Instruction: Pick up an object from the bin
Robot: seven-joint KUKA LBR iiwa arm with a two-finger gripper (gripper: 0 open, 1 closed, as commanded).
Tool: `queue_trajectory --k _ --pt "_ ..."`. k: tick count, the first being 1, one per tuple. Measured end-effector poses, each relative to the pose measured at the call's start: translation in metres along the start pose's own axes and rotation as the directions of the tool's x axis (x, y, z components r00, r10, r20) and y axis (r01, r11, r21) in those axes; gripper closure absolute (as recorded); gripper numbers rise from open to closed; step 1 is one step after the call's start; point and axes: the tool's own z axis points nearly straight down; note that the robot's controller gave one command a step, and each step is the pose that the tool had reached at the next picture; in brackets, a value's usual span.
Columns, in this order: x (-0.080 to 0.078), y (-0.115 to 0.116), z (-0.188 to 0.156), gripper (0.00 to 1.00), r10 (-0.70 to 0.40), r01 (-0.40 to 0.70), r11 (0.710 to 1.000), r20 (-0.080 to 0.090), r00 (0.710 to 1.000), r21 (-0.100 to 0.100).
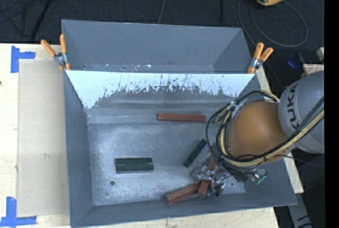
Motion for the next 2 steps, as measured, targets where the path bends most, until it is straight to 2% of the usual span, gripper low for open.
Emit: queue_trajectory --k 2 --pt "0.001 0.002 -0.024 1.00 0.001 -0.001 1.000 -0.005 1.000 -0.005"
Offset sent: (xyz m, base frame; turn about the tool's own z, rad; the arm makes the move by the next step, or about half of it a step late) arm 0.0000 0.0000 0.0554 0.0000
